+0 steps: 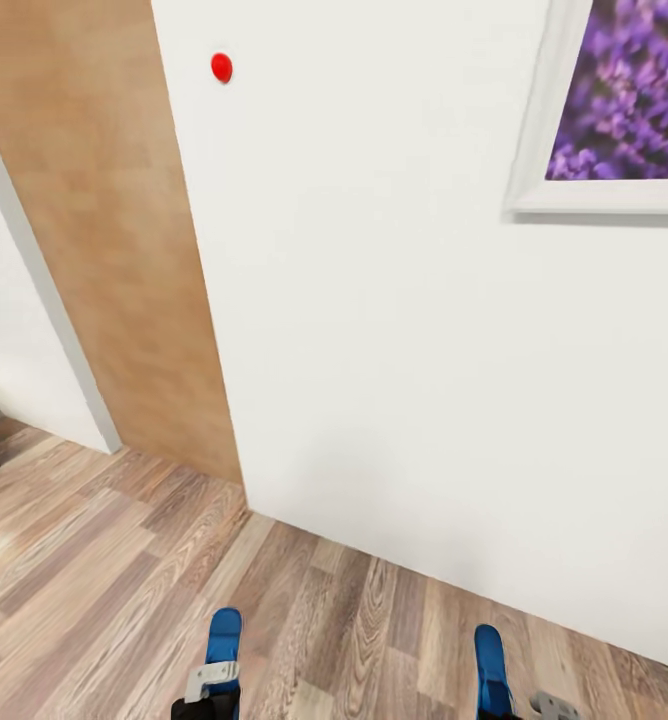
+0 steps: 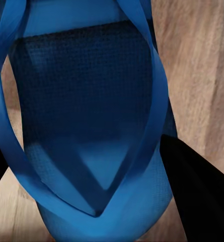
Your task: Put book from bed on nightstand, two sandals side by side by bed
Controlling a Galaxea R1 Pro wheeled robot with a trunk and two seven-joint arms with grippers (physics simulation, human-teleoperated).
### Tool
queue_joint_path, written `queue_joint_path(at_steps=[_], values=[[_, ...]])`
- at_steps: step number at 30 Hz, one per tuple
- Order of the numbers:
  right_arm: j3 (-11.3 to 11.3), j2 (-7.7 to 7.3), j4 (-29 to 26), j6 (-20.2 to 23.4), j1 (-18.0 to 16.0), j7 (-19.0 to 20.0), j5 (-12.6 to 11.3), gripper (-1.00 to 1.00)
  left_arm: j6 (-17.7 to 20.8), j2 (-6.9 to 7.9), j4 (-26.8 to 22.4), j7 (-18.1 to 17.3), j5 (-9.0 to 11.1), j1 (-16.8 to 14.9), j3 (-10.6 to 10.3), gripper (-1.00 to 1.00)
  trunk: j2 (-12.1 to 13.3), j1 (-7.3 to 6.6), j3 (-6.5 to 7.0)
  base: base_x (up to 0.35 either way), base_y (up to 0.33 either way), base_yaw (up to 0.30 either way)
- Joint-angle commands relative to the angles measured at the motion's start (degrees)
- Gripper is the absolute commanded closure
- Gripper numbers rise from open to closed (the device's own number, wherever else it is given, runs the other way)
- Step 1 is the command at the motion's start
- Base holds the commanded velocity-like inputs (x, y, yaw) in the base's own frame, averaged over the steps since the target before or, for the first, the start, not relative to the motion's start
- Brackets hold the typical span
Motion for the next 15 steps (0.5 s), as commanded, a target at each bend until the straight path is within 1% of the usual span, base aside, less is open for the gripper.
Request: queue_joint_path(at_steps=[1,4,11,15], values=[[-0.5,0.0,0.0,0.3,0.0,0.4,-0.1,1.0,-0.1,-0.02,0.0,-0.2,-0.5,0.0,0.5,1.0,0.0,-0.01,-0.05,0.0,0.0,0.289],[-0.5,0.01,0.0,0.3,0.0,0.4,-0.1,1.0,-0.1,-0.01,0.0,-0.2,-0.5,0.0,0.5,1.0,0.0,-0.01,-0.05,0.173,0.0,0.289],[-0.5,0.02,0.0,0.3,0.0,0.3,-0.1,1.0,0.0,-0.06,0.0,-0.2,-0.5,-0.1,0.5,1.0,0.0,-0.01,-0.05,0.285,0.0,0.289],[-0.5,0.04,0.0,0.3,0.0,0.3,-0.1,1.0,-0.1,-0.07,0.0,-0.2,-0.5,-0.1,0.5,1.0,0.0,-0.01,-0.05,0.087,0.0,0.289]])
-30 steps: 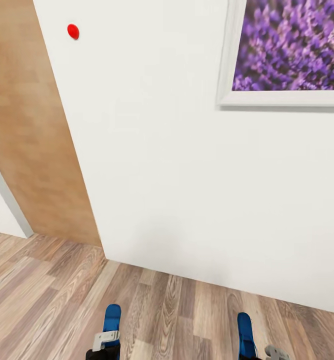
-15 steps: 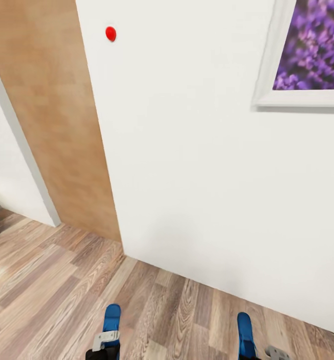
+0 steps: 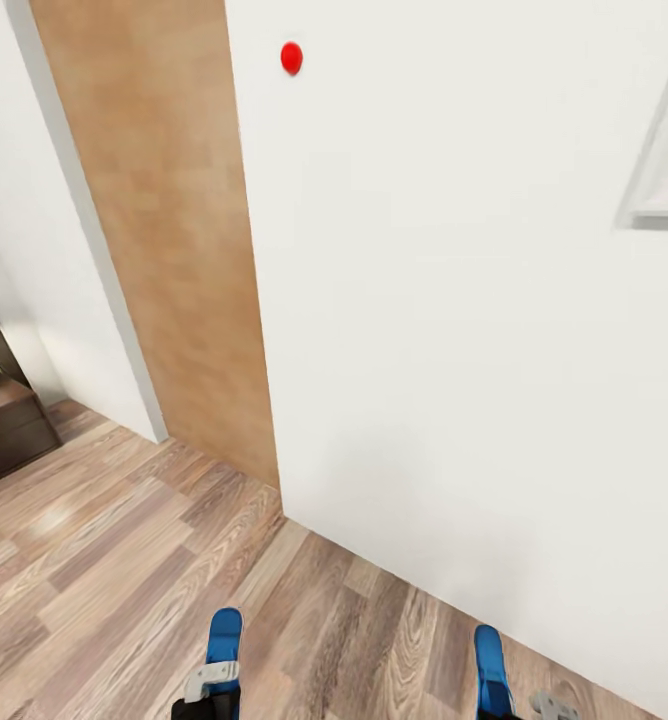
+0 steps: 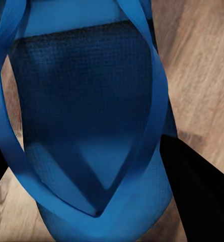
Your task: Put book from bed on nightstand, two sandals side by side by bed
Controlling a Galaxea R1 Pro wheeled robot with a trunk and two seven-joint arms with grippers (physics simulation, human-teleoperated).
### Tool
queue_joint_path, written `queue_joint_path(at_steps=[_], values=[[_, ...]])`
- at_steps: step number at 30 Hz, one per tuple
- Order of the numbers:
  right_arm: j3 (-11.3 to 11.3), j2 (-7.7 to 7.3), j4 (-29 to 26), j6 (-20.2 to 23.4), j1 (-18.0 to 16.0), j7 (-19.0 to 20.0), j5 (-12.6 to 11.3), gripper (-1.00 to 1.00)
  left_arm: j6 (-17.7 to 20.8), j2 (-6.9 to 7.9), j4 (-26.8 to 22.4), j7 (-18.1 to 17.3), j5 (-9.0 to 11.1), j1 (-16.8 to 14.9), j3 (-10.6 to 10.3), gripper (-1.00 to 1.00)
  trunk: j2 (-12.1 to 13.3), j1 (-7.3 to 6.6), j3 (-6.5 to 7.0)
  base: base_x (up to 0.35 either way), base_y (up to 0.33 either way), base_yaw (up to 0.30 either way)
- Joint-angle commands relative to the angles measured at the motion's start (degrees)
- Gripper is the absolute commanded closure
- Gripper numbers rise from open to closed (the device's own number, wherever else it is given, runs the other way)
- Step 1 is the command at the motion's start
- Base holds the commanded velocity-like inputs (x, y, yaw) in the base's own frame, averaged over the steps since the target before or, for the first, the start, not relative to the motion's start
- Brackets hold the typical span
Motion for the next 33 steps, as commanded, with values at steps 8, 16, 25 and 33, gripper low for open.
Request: queue_joint_path(at_steps=[8,16,25,33], values=[[-0.5,0.08,0.0,0.3,0.0,0.4,-0.1,1.0,-0.2,0.0,0.0,-0.2,-0.5,0.0,0.5,1.0,0.0,-0.01,-0.05,0.01,0.0,0.289],[-0.5,0.08,0.0,0.3,0.0,0.4,-0.1,1.0,-0.2,0.03,0.0,-0.2,-0.5,0.0,0.5,1.0,0.0,-0.01,-0.05,0.0,0.0,0.289],[-0.5,0.08,0.0,0.3,0.0,0.4,-0.1,1.0,-0.2,0.01,0.0,-0.2,-0.5,0.0,0.5,1.0,0.0,-0.01,-0.05,0.0,0.0,0.289],[-0.5,0.08,0.0,0.3,0.0,0.4,-0.1,1.0,-0.2,-0.01,0.0,-0.2,-0.5,0.0,0.5,1.0,0.0,-0.01,-0.05,0.0,0.0,0.289]])
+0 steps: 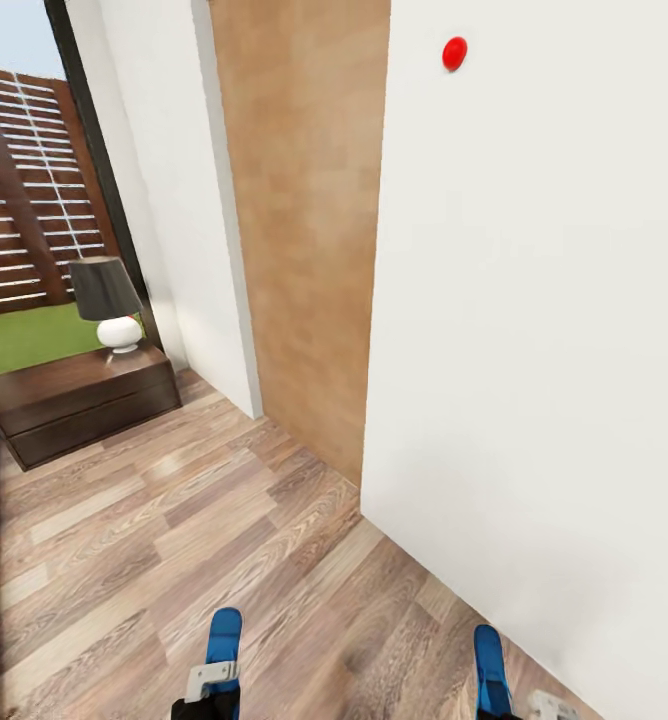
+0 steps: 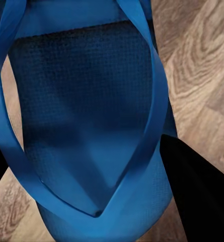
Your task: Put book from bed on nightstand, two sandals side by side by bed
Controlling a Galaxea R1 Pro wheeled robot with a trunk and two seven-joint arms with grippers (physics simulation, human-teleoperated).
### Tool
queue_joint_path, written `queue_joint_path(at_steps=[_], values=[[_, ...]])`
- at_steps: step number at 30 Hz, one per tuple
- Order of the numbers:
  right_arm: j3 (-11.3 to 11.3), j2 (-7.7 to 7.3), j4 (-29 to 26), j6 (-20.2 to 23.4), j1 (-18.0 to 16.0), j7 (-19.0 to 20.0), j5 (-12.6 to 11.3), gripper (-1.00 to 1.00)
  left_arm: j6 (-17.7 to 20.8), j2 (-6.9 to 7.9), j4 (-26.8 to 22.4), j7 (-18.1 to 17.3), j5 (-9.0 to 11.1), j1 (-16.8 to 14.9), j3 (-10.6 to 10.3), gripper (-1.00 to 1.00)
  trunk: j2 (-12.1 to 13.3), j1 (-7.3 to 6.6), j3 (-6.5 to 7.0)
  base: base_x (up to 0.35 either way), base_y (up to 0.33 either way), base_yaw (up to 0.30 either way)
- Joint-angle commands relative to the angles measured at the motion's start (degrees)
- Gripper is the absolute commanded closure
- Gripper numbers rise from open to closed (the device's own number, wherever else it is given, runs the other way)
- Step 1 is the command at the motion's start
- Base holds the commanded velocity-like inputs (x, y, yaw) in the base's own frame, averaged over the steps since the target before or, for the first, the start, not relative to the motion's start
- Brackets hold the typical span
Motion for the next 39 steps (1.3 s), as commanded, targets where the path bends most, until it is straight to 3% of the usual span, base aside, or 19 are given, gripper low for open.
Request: queue_joint_path(at_steps=[1,25,39], values=[[-0.5,0.0,0.0,0.3,0.0,0.4,-0.1,1.0,-0.1,-0.03,0.0,-0.2,-0.5,0.0,0.5,1.0,0.0,-0.01,-0.05,0.0,0.0,0.289],[-0.5,-0.01,0.0,0.3,0.0,0.3,-0.1,1.0,-0.1,-0.07,0.0,-0.2,-0.5,0.0,0.5,1.0,0.0,-0.01,-0.05,0.002,0.0,0.289],[-0.5,-0.04,0.0,0.3,0.0,0.4,0.0,1.0,-0.1,-0.06,0.0,-0.2,-0.5,0.0,0.5,1.0,0.0,-0.01,-0.05,0.289,0.0,0.13]])
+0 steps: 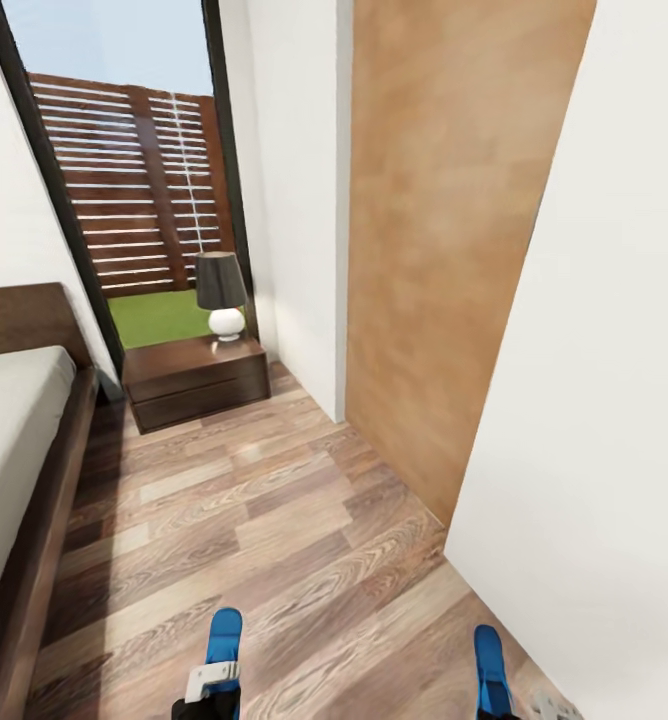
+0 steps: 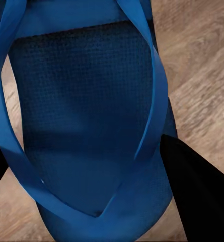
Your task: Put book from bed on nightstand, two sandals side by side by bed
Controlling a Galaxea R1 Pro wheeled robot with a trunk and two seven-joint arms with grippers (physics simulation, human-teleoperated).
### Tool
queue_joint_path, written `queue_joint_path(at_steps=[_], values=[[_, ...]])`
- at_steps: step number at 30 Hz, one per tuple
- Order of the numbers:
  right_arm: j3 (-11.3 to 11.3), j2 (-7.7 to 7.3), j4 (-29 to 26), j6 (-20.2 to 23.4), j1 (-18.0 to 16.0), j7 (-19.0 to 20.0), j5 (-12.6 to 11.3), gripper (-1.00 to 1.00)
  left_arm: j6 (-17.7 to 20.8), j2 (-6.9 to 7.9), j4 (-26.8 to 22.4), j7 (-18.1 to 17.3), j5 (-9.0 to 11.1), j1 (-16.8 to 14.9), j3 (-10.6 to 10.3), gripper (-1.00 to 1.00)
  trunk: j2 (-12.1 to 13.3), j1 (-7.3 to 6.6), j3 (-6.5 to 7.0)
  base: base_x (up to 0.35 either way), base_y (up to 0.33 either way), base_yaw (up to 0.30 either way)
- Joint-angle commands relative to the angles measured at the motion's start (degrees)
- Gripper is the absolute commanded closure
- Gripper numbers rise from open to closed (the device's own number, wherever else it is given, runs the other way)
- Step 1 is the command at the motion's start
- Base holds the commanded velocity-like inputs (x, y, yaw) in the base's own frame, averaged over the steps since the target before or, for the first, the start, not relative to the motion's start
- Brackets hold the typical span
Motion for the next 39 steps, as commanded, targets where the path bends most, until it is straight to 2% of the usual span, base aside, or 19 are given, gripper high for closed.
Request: queue_joint_path(at_steps=[1,6,14,28,39], values=[[-0.5,0.03,0.0,0.3,0.0,0.3,-0.1,1.0,-0.1,-0.03,0.0,-0.2,-0.5,0.0,0.5,1.0,0.0,0.02,-0.05,0.325,0.0,0.225],[-0.5,0.07,0.0,0.3,0.0,0.4,-0.1,1.0,-0.1,-0.03,0.0,-0.2,-0.5,0.0,0.5,1.0,0.0,0.02,-0.05,0.325,0.0,0.251],[-0.5,0.08,0.0,0.3,0.0,0.3,-0.1,1.0,-0.1,-0.03,0.0,-0.2,-0.5,0.0,0.5,1.0,0.0,0.02,-0.05,0.325,0.0,0.076],[-0.5,0.03,0.0,0.2,0.0,0.3,-0.1,1.0,-0.1,-0.02,0.0,-0.2,-0.5,0.0,0.5,1.0,0.0,0.02,-0.05,0.325,0.0,0.17],[-0.5,-0.01,0.0,0.3,0.0,0.4,-0.1,1.0,-0.1,-0.03,0.0,-0.2,-0.5,0.0,0.5,1.0,0.0,0.02,-0.05,0.325,0.0,0.259]])
